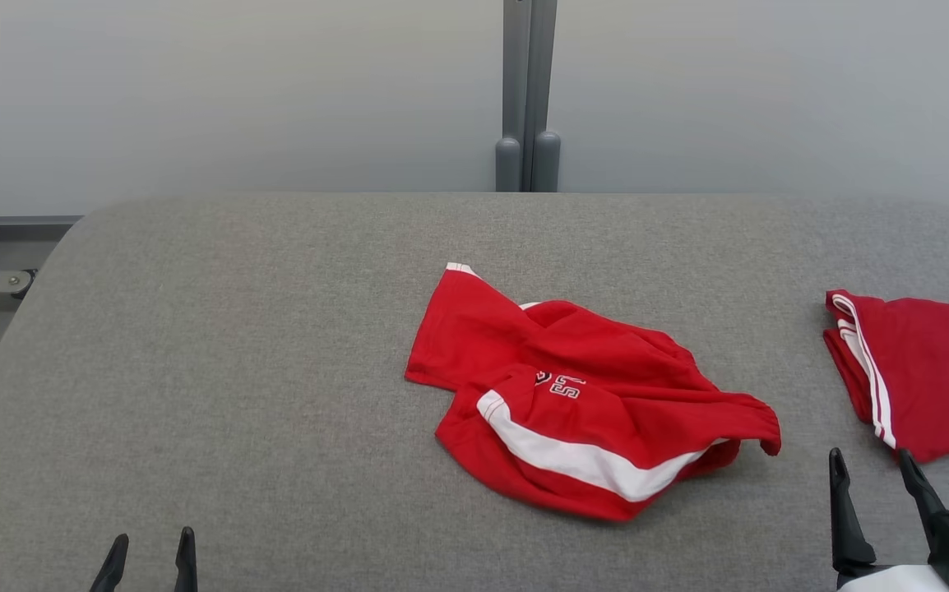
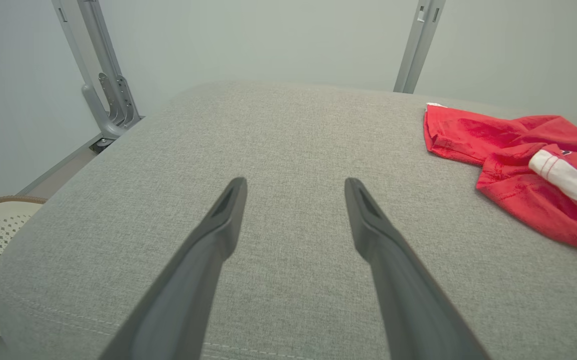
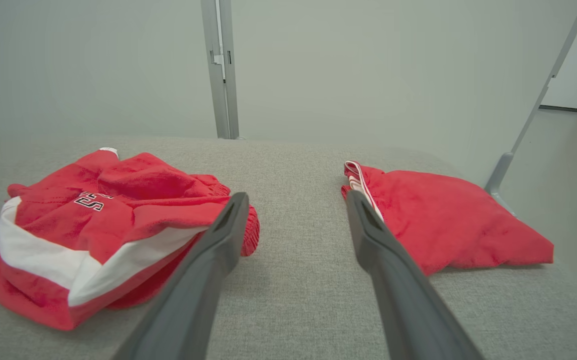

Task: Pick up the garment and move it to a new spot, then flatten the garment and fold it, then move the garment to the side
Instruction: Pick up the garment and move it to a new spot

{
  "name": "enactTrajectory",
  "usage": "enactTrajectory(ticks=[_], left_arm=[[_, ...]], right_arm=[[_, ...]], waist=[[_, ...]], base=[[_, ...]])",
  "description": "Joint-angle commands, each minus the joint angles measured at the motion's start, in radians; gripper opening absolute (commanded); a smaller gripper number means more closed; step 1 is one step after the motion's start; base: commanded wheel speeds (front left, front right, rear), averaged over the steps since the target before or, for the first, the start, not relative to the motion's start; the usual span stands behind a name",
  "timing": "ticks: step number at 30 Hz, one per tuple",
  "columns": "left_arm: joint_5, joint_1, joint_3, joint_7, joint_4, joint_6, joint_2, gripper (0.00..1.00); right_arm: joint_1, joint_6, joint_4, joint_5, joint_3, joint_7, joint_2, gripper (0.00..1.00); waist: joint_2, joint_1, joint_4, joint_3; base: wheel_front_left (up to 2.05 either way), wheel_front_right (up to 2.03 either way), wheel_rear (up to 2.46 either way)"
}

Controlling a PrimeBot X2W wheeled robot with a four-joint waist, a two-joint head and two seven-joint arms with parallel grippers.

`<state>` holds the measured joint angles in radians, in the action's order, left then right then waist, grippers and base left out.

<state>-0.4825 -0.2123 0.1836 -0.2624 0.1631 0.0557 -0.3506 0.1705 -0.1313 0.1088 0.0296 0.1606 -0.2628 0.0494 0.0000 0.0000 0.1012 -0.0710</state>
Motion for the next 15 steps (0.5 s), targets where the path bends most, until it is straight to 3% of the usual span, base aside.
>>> enactTrajectory(ticks=[1, 7, 15], left_arm=[[0.022, -0.012, -0.023, -0.002, 0.002, -0.02, 0.014, 1.0], [0.11, -0.03, -0.125, -0.002, 0.019, -0.119, 0.095, 1.0], [0.188, -0.014, -0.194, -0.002, 0.028, -0.171, 0.154, 1.0]], right_arm=[[0.011, 0.001, 0.003, -0.005, 0.009, -0.002, 0.003, 1.0], [0.004, 0.001, 0.005, 0.0, 0.025, -0.002, 0.003, 1.0], [-0.009, 0.001, 0.003, 0.006, 0.018, -0.002, 0.003, 1.0]], waist=[[0.0, 0.0, -0.001, -0.001], [0.0, 0.0, -0.011, 0.004], [0.0, 0.0, -0.028, 0.018]], base=[[0.0, 0.0, 0.0], [0.0, 0.0, 0.0], [0.0, 0.0, 0.0]])
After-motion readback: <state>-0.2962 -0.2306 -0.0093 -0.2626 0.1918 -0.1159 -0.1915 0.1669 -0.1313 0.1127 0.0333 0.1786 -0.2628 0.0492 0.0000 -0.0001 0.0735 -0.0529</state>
